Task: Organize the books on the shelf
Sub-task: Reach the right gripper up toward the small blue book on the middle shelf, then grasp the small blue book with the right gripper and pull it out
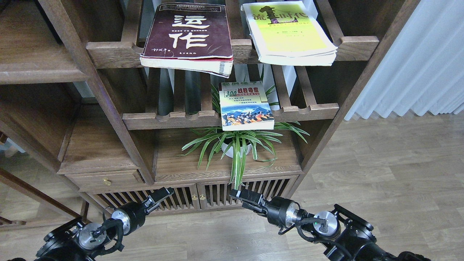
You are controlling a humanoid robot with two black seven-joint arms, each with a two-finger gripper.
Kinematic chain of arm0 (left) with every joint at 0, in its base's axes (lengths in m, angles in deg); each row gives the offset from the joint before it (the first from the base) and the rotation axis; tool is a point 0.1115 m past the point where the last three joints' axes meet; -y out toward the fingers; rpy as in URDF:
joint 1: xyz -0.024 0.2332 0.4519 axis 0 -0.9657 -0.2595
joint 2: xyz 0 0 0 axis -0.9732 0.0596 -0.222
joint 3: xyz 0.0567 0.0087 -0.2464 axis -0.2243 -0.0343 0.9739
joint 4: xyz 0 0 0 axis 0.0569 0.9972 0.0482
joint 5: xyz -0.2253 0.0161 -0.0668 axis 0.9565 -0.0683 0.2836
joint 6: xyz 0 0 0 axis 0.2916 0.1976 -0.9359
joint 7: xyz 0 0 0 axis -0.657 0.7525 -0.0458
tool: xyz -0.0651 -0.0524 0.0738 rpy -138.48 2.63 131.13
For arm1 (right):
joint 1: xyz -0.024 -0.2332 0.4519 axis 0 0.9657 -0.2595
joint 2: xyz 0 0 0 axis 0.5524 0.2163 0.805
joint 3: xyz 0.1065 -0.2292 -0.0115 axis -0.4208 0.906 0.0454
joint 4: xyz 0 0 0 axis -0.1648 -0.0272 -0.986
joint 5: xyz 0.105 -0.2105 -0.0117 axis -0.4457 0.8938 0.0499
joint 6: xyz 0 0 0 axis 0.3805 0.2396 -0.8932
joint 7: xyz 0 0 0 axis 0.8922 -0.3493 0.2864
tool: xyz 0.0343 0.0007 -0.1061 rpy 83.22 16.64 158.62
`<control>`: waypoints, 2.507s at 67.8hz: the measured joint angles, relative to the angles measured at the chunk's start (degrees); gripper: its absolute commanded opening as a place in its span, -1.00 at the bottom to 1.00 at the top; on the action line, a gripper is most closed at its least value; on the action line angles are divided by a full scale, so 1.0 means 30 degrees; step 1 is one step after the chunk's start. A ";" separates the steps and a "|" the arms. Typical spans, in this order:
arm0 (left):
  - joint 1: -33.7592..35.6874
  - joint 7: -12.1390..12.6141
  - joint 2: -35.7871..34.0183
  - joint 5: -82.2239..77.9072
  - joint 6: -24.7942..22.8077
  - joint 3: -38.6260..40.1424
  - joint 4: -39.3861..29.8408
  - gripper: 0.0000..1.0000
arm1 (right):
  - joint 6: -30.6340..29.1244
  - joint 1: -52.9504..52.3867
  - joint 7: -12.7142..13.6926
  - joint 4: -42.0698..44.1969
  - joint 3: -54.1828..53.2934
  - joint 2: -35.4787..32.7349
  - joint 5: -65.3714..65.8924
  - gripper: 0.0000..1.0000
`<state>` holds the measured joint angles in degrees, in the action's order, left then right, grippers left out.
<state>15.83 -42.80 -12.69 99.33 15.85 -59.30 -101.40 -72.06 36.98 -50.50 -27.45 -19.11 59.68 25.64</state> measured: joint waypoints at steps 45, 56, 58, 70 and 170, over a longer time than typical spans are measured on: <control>-0.2368 -0.0251 0.0001 0.0228 0.0000 0.0334 0.0152 1.00 | -0.0009 0.0197 -0.0057 -0.3491 -0.1900 0.0002 -0.0018 1.00; -0.2755 -0.0273 -0.0127 0.0249 0.0000 0.0381 0.0167 1.00 | -0.0009 0.0042 -0.0049 -0.5335 -0.3742 0.0000 -0.0006 1.00; -0.2828 -0.0274 -0.0159 0.0254 0.0000 0.0382 0.0167 1.00 | -0.0009 0.0046 -0.0047 -0.5791 -0.4157 -0.0003 -0.0006 1.00; -0.3435 -0.0273 -0.0408 0.0257 0.0000 0.0386 0.0165 1.00 | 0.0076 0.0187 -0.0129 -0.8079 -0.5480 0.0000 0.0003 1.00; -0.4336 -0.0300 -0.0791 0.0254 0.0001 0.0471 0.0276 1.00 | 0.4647 -0.2907 -0.3143 -0.3777 -0.6121 0.0001 0.1720 1.00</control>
<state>2.82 -43.70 -15.06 100.10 15.85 -57.89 -100.57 -58.12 28.26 -59.93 -38.78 -37.47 59.68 30.80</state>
